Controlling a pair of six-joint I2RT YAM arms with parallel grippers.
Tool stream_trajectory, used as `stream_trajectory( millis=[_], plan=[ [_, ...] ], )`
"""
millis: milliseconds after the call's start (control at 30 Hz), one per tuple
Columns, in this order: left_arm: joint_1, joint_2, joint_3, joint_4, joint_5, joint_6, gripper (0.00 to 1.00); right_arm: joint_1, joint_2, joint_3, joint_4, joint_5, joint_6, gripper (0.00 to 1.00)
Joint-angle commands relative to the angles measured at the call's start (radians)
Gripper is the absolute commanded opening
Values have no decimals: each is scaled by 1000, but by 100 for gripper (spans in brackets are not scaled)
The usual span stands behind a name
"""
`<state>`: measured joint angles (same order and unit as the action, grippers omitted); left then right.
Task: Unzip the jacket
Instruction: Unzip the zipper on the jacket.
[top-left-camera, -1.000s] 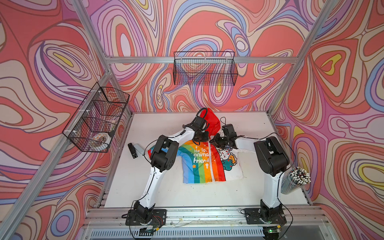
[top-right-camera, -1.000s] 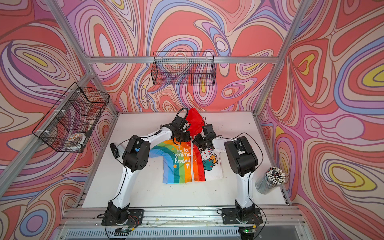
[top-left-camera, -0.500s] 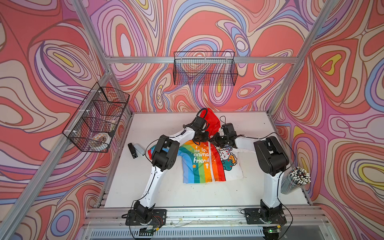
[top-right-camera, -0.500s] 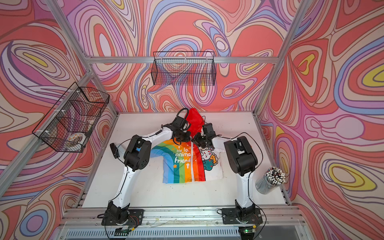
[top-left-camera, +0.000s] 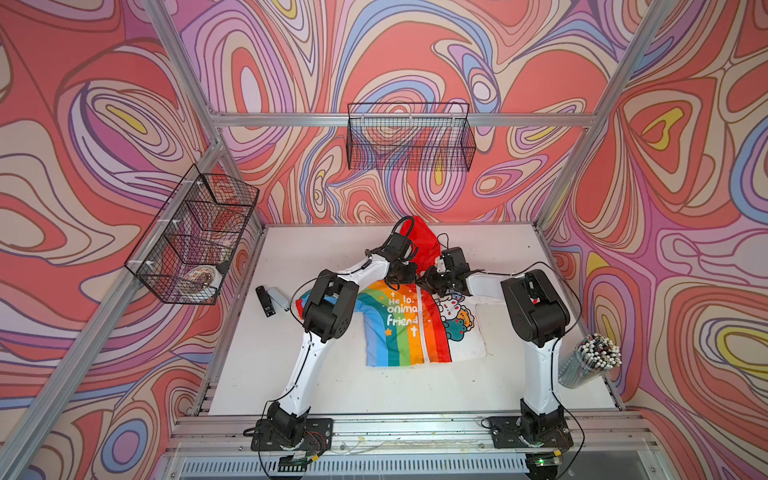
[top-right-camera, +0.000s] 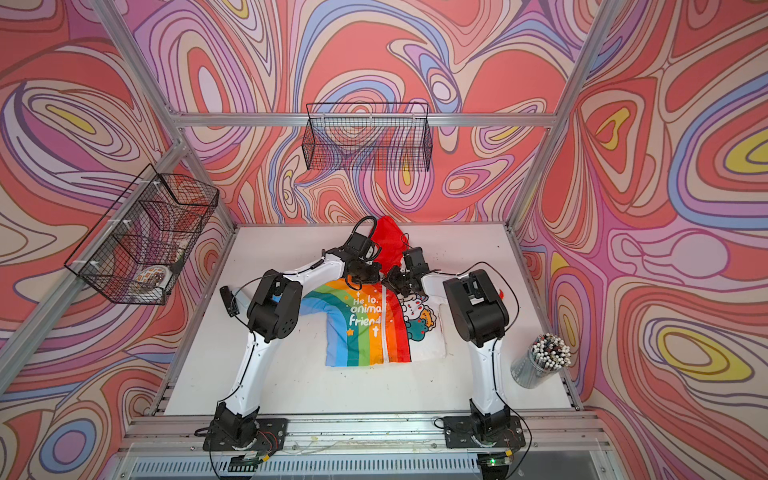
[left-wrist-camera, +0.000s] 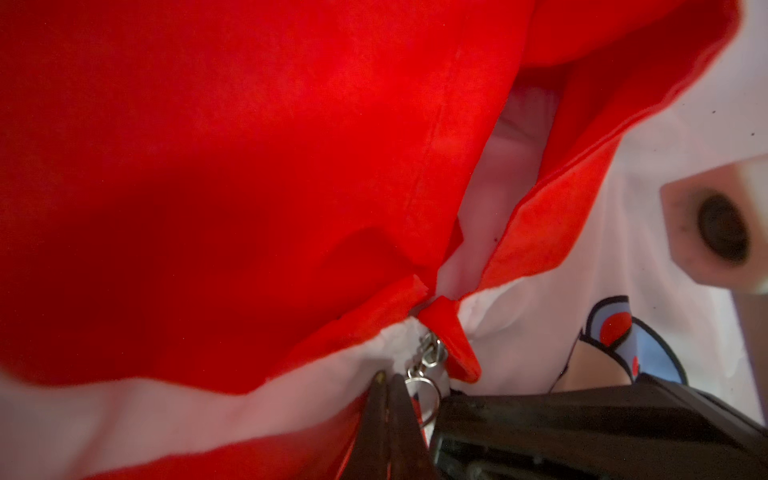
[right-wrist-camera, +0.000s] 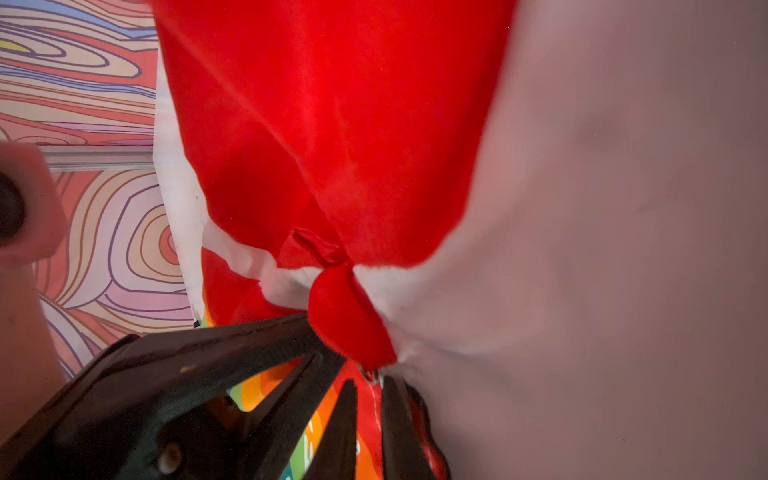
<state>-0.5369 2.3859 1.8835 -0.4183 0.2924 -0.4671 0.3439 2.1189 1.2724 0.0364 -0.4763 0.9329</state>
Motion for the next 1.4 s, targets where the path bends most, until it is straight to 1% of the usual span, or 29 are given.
stream_trajectory(
  millis=[0, 333, 667, 900, 1100, 1367],
  plan=[
    [0, 30, -43, -38, 0, 10, 5, 4, 31, 16, 5, 2, -6, 15],
    [0, 25, -59, -31, 6, 15, 4, 2, 56, 22, 31, 28, 37, 15],
    [0, 20, -65, -34, 3, 22, 3, 1, 60, -6, 123, 47, 73, 16],
    [0, 19, -68, -33, 4, 25, 3, 3, 95, 16, 133, 29, 86, 15],
    [0, 18, -73, -31, 2, 25, 3, 3, 110, 16, 133, 29, 90, 13],
    [0, 9, -84, -30, 2, 29, 3, 3, 124, 19, 132, 24, 93, 6]
  ],
)
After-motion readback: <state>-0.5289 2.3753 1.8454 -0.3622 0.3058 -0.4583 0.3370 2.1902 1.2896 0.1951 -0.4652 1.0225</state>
